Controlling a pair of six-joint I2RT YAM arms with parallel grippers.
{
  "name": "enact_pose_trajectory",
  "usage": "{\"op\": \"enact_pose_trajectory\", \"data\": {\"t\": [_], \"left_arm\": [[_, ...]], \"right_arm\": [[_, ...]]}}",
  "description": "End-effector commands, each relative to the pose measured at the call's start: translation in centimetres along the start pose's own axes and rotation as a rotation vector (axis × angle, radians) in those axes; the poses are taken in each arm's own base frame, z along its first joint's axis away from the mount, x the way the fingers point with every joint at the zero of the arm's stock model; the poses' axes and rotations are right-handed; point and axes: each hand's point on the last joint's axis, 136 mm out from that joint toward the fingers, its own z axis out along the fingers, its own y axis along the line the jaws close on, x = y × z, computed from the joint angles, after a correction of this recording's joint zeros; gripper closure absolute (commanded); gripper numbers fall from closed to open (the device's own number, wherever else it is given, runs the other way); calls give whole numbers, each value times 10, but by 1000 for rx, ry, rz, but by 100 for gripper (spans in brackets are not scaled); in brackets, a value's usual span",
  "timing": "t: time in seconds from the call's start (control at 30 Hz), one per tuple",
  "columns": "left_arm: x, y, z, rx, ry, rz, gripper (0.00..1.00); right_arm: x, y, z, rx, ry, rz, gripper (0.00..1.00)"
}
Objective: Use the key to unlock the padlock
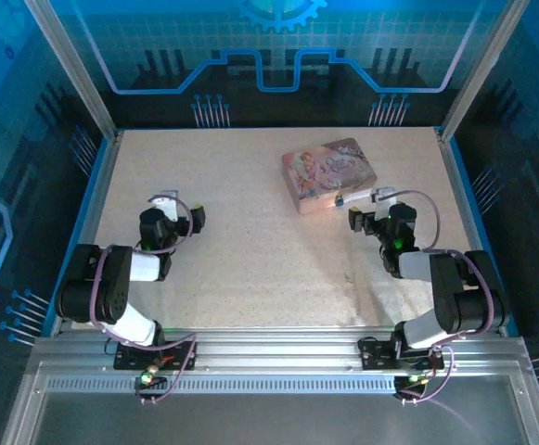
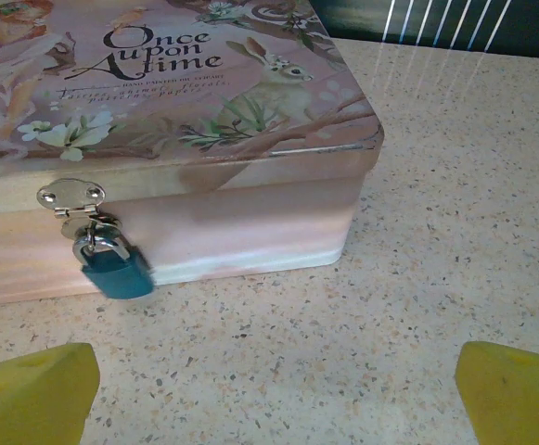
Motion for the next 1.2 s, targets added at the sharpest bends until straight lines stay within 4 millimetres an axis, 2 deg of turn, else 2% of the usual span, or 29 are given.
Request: {"op": "enact_pose_trajectory", "data": {"t": [0.0, 0.97, 1.17], "left_arm": [[-9, -6, 1, 27, -19, 20, 1], [-8, -7, 1, 25, -18, 25, 1], [-8, -3, 1, 1, -19, 18, 1]], "right_arm": [[-6, 4, 3, -19, -12, -13, 0], [-6, 4, 3, -20, -12, -12, 0], [-6, 4, 3, -19, -12, -12, 0]]}}
